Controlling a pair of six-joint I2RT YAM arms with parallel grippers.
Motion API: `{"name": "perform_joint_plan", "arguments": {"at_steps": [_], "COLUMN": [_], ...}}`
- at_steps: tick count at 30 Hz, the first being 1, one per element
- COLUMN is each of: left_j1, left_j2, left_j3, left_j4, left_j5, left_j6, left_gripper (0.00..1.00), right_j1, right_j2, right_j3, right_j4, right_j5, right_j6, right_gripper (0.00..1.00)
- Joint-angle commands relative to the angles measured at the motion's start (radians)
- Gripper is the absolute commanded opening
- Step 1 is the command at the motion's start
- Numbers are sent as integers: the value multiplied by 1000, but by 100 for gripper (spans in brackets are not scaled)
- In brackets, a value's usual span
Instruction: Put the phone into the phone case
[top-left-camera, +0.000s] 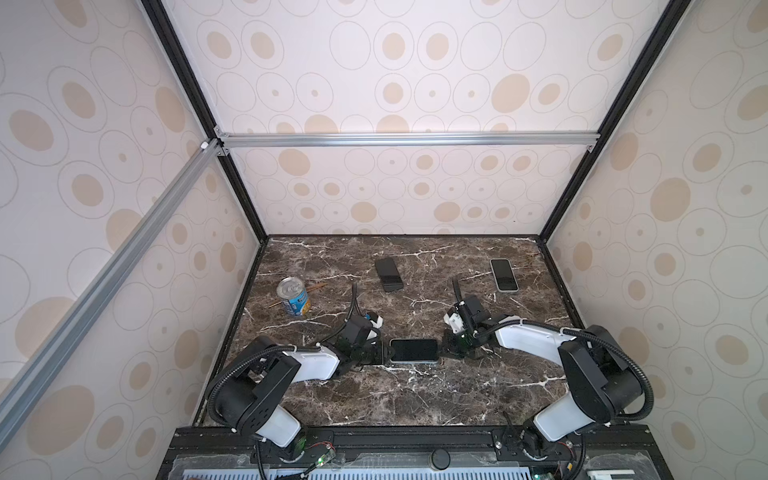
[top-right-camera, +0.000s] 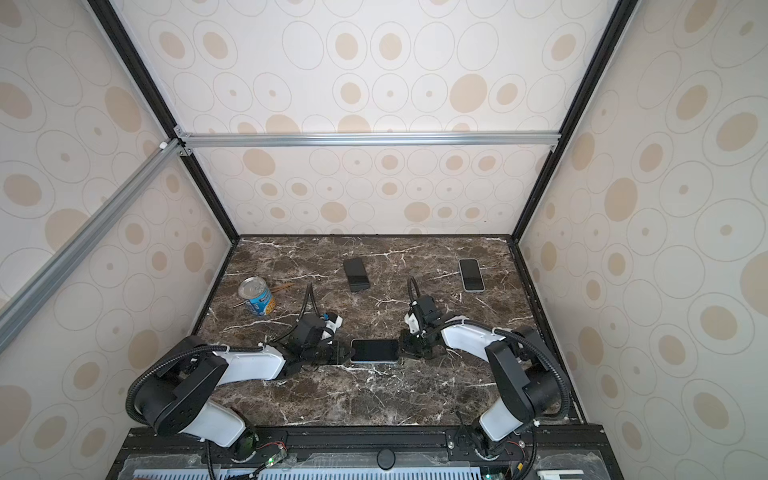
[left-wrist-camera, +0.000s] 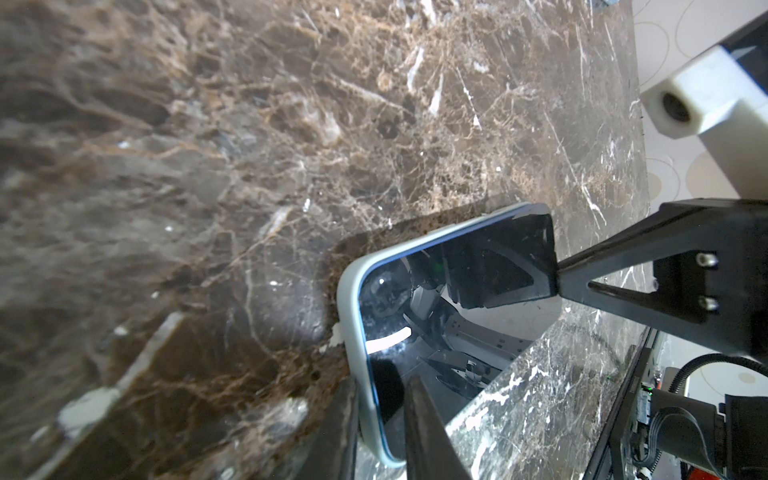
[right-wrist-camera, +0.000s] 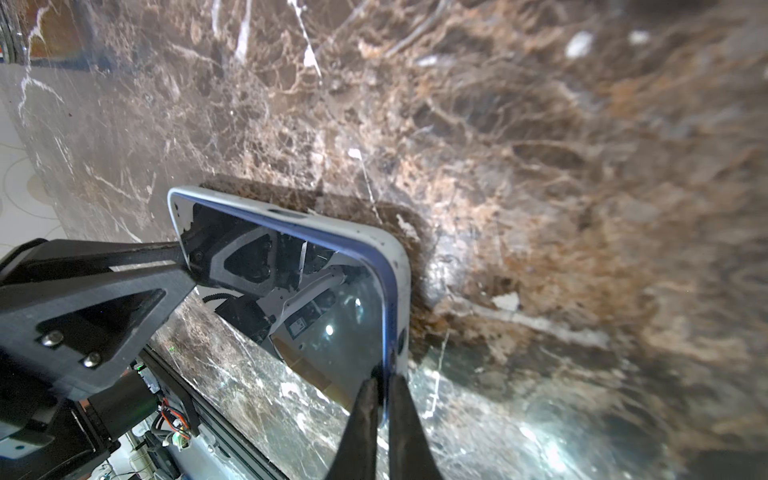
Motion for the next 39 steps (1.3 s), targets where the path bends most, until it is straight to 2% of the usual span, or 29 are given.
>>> {"name": "perform_joint_plan", "arguments": {"at_steps": [1, 13, 24, 39], "left_j1": [-4, -4, -4, -4], "left_j2": [24, 30, 49, 45], "left_j3": [-38, -70, -67, -74], "left_j4": [-60, -11, -8, -10], "left_j5": [5, 9, 13, 9], "left_j6": [-12, -32, -26, -30], "left_gripper": [17, 13, 13, 13], "right_j1": [10, 37, 100, 208], "right_j2": [21, 67, 137, 391], "right_j3": [-29, -31, -53, -23], "right_j4": [7, 1, -65, -99], "right_j5": [-21, -24, 75, 171], "right_j6": [7, 11, -1, -3], "right_gripper": [10, 10, 10, 8]}}
